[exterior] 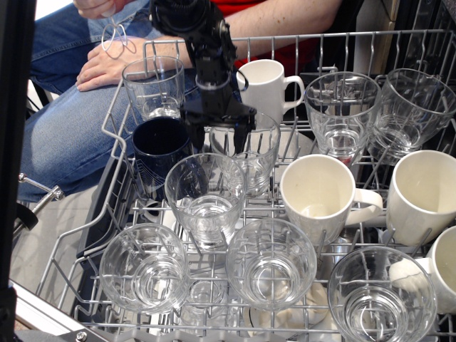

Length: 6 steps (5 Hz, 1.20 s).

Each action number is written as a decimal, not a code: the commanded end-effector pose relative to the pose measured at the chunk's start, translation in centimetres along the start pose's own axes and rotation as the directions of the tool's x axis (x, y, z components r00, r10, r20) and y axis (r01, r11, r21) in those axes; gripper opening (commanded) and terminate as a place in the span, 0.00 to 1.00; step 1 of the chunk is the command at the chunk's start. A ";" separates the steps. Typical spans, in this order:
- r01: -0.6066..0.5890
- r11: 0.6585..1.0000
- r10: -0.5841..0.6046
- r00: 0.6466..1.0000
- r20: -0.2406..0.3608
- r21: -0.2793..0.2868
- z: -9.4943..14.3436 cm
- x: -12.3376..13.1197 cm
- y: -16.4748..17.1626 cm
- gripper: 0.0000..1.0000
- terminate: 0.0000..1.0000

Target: Pick up glass cup

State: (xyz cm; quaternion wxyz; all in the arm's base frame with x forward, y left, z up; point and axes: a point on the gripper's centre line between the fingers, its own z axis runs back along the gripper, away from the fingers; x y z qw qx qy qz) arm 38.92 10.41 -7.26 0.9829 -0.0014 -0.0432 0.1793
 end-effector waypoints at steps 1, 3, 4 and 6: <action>-0.038 0.999 0.037 0.997 0.075 0.013 0.3 0.0 0.4 0.00 0.00; -0.055 0.998 0.054 0.998 0.044 0.008 1.6 -0.6 -0.1 0.00 0.00; -0.070 0.997 0.070 0.998 0.007 -0.022 3.4 0.0 -0.3 0.00 0.00; -0.089 0.996 0.090 0.993 -0.078 0.018 8.0 2.1 -1.5 0.00 0.00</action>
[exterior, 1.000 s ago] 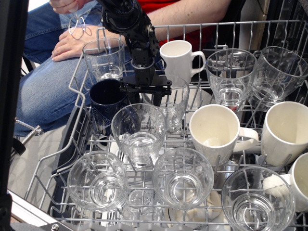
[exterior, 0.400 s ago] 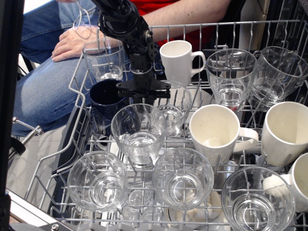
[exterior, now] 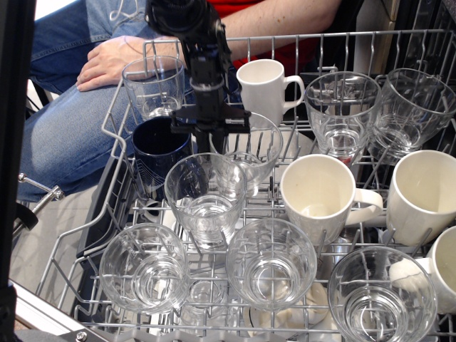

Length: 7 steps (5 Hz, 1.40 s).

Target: Pick up glass cup

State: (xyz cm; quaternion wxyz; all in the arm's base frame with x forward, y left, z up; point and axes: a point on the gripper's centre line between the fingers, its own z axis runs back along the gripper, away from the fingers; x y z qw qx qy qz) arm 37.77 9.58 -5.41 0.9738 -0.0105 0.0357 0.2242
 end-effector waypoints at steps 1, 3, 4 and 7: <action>0.055 0.998 -0.059 0.991 0.119 0.031 9.2 2.3 -1.9 0.00 0.00; 0.143 0.990 -0.143 0.978 0.150 0.007 15.6 2.1 -2.3 0.00 0.00; 0.179 0.983 -0.183 0.976 0.114 0.043 18.6 2.4 -1.8 0.00 0.00; 0.218 0.975 -0.221 0.972 0.074 0.051 19.5 2.3 0.5 0.00 1.00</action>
